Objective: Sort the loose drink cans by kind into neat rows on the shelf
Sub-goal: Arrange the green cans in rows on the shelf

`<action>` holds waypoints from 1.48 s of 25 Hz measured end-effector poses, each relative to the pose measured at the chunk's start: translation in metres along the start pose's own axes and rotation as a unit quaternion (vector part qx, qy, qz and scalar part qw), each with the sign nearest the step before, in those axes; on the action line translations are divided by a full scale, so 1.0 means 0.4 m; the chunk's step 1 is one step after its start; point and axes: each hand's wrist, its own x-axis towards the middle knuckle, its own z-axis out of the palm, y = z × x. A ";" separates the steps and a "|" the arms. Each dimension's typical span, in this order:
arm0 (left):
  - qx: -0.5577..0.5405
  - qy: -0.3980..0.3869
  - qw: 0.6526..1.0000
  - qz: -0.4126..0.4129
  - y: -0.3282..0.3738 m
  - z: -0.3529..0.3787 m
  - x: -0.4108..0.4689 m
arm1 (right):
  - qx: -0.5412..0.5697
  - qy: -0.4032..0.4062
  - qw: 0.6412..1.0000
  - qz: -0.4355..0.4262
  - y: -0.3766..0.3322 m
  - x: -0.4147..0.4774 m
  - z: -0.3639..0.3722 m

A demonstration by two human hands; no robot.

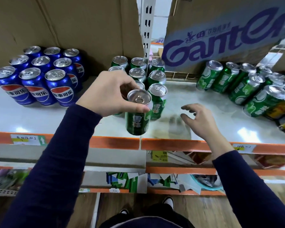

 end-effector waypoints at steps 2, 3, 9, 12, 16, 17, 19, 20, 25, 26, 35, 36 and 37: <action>-0.040 0.004 0.999 0.016 0.049 0.010 0.063 | -0.014 -0.006 1.000 0.002 0.046 0.016 -0.018; -0.056 0.013 0.998 0.016 0.072 0.022 0.105 | -0.020 -0.007 1.000 -0.001 0.069 0.028 -0.029; 0.005 0.059 0.998 -0.025 0.122 0.121 0.398 | -0.080 -0.037 0.992 -0.090 0.173 0.091 -0.070; 0.106 0.021 0.993 -0.041 0.103 0.168 0.505 | -0.096 -0.057 0.987 -0.114 0.200 0.110 -0.076; 0.174 -0.039 0.982 -0.063 0.060 0.220 0.579 | -0.081 -0.049 0.987 -0.132 0.222 0.115 -0.075; 0.189 -0.055 0.978 -0.066 0.049 0.230 0.587 | -0.076 -0.045 0.986 -0.141 0.225 0.113 -0.076; 0.220 -0.086 0.968 -0.078 0.027 0.243 0.599 | -0.066 -0.034 0.985 -0.155 0.230 0.109 -0.076; 0.231 -0.100 0.964 -0.090 0.015 0.246 0.605 | -0.061 -0.027 0.985 -0.158 0.232 0.109 -0.075; 0.219 -0.125 0.960 -0.121 -0.002 0.239 0.626 | -0.056 -0.013 0.983 -0.173 0.243 0.106 -0.066; 0.213 -0.129 0.961 -0.123 0.001 0.237 0.627 | -0.055 -0.010 0.983 -0.175 0.245 0.106 -0.066; 0.193 -0.120 0.968 -0.109 -0.003 0.256 0.597 | -0.057 0.002 0.981 -0.183 0.243 0.101 -0.060; 0.191 -0.119 0.968 -0.110 -0.004 0.256 0.596 | -0.058 0.006 0.981 -0.184 0.245 0.101 -0.059; 0.189 -0.120 0.968 -0.112 -0.006 0.257 0.595 | -0.061 0.009 0.981 -0.185 0.246 0.101 -0.057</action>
